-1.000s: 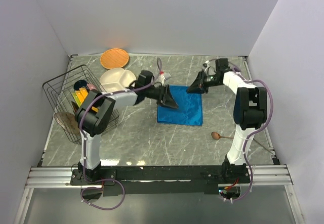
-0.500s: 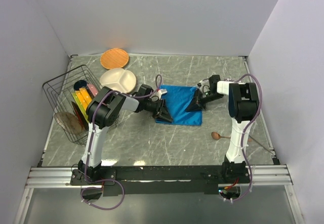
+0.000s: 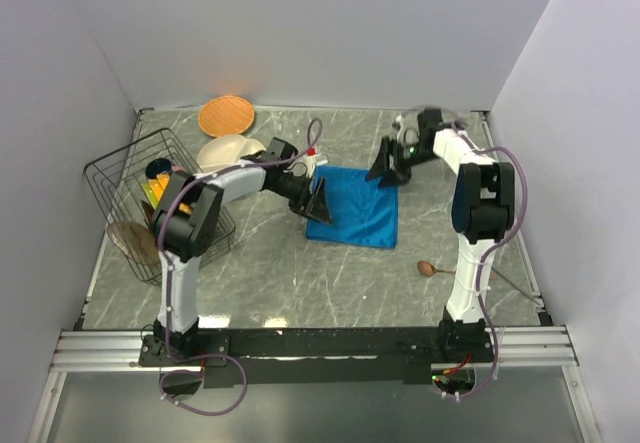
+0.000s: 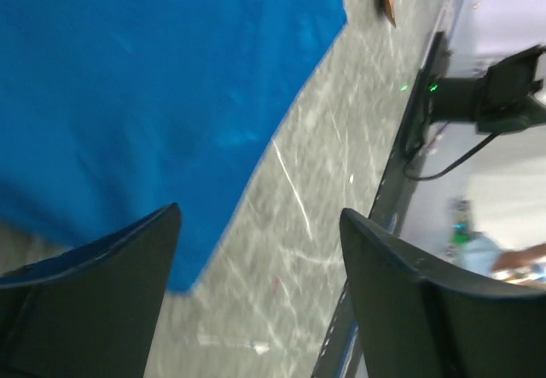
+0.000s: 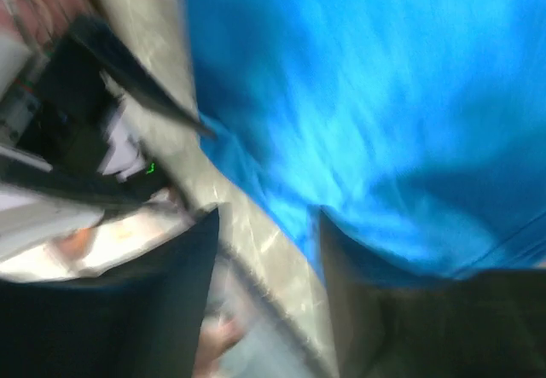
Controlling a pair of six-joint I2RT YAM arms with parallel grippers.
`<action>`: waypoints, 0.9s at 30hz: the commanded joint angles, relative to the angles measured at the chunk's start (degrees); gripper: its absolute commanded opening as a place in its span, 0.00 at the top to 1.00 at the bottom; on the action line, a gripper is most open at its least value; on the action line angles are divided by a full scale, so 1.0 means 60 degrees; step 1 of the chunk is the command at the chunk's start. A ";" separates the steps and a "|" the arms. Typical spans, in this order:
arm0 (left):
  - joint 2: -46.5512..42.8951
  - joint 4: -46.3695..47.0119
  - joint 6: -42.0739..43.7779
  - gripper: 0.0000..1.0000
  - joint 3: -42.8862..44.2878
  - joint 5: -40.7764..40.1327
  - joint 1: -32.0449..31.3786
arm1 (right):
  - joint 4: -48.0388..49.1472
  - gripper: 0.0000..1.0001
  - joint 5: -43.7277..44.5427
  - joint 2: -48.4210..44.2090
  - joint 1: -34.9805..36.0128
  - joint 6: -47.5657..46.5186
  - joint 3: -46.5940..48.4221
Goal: Fold the napkin into a case and place the utensils inside
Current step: Smooth out the square-folded napkin at the center of the board, then move the square-folded napkin to the center of the board.
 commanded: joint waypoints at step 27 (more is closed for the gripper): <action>-0.3232 -0.2290 0.5165 0.39 -0.1948 -0.5034 -0.1809 | -0.0442 0.21 0.2975 0.0917 0.0095 -0.2303 0.1467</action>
